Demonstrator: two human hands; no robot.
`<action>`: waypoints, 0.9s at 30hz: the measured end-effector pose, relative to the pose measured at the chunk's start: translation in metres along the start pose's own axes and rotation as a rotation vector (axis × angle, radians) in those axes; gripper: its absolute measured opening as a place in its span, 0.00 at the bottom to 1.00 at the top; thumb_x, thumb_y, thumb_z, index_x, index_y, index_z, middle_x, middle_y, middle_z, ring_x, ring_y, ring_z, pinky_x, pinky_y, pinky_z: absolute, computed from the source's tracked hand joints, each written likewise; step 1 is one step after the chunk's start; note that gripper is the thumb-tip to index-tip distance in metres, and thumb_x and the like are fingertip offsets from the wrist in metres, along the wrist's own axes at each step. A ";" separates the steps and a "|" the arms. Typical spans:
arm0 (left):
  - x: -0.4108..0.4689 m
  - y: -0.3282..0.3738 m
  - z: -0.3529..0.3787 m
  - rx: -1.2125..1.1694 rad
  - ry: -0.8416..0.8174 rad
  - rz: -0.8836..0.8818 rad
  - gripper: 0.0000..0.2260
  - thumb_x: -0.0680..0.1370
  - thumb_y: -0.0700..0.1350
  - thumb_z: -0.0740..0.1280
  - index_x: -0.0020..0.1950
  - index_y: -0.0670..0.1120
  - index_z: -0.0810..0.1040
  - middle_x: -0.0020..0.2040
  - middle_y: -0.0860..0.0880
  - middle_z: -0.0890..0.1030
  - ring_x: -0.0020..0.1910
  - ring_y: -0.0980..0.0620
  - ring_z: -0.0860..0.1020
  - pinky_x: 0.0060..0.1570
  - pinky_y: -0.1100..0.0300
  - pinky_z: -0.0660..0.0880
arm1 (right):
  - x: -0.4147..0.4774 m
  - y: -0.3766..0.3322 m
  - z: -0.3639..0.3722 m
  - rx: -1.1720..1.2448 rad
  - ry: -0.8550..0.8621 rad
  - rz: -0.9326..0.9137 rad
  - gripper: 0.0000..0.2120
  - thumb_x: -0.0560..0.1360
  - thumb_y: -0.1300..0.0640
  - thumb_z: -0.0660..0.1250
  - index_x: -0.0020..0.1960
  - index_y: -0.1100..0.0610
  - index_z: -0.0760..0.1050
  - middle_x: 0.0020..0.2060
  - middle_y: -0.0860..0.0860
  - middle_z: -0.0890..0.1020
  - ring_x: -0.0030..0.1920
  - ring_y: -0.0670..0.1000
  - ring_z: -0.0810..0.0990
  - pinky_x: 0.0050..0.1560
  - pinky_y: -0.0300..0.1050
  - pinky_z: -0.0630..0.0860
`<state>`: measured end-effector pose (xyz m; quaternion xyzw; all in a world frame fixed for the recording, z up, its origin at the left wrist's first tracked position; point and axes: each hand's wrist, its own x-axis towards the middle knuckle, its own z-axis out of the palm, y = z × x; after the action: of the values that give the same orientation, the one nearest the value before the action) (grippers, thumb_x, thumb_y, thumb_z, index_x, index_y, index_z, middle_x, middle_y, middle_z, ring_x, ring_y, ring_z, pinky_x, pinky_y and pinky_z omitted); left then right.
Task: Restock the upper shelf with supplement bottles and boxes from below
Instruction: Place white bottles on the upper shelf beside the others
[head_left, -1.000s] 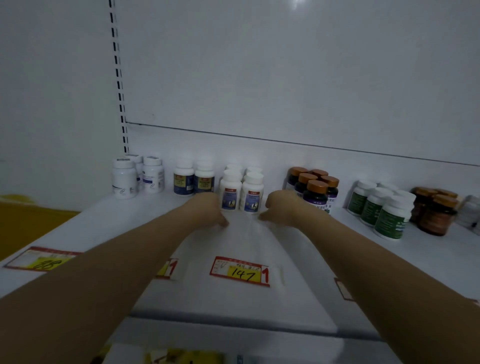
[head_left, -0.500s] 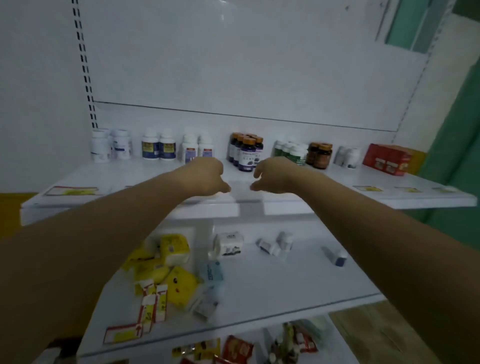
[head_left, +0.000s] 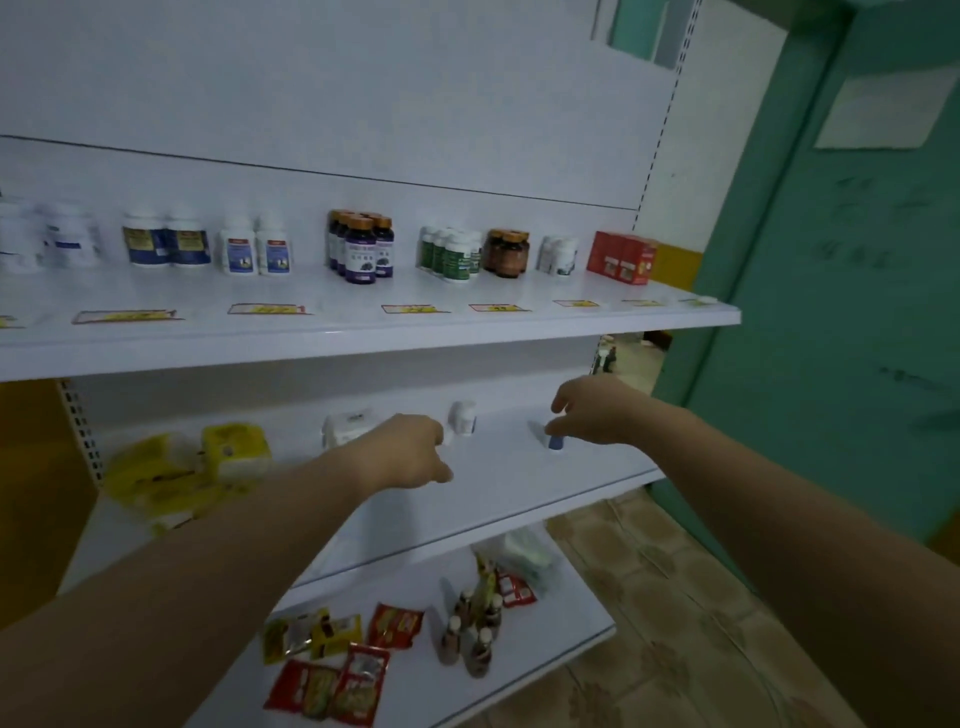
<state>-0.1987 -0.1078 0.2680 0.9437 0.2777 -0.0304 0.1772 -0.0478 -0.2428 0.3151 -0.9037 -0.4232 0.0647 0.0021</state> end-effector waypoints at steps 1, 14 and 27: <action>0.004 0.006 0.007 -0.003 -0.019 -0.006 0.23 0.77 0.51 0.66 0.68 0.42 0.71 0.67 0.44 0.73 0.65 0.46 0.72 0.62 0.57 0.69 | 0.000 0.010 0.004 0.006 -0.003 0.006 0.21 0.76 0.48 0.64 0.62 0.63 0.76 0.59 0.57 0.80 0.58 0.56 0.78 0.56 0.46 0.73; 0.103 0.114 0.094 -0.065 -0.113 -0.124 0.24 0.79 0.47 0.63 0.73 0.41 0.63 0.72 0.42 0.67 0.69 0.45 0.68 0.64 0.57 0.67 | 0.055 0.163 0.067 0.037 -0.167 -0.033 0.25 0.76 0.49 0.65 0.71 0.57 0.67 0.68 0.55 0.72 0.66 0.55 0.71 0.62 0.43 0.69; 0.254 0.013 0.152 0.027 -0.052 -0.352 0.19 0.81 0.38 0.56 0.72 0.37 0.61 0.71 0.38 0.65 0.69 0.42 0.67 0.66 0.53 0.64 | 0.230 0.166 0.169 0.180 -0.317 -0.151 0.27 0.76 0.51 0.66 0.72 0.55 0.64 0.67 0.55 0.72 0.65 0.54 0.73 0.58 0.38 0.68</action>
<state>0.0284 -0.0410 0.0903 0.8816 0.4337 -0.0888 0.1636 0.2046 -0.1823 0.1118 -0.8440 -0.4773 0.2436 0.0211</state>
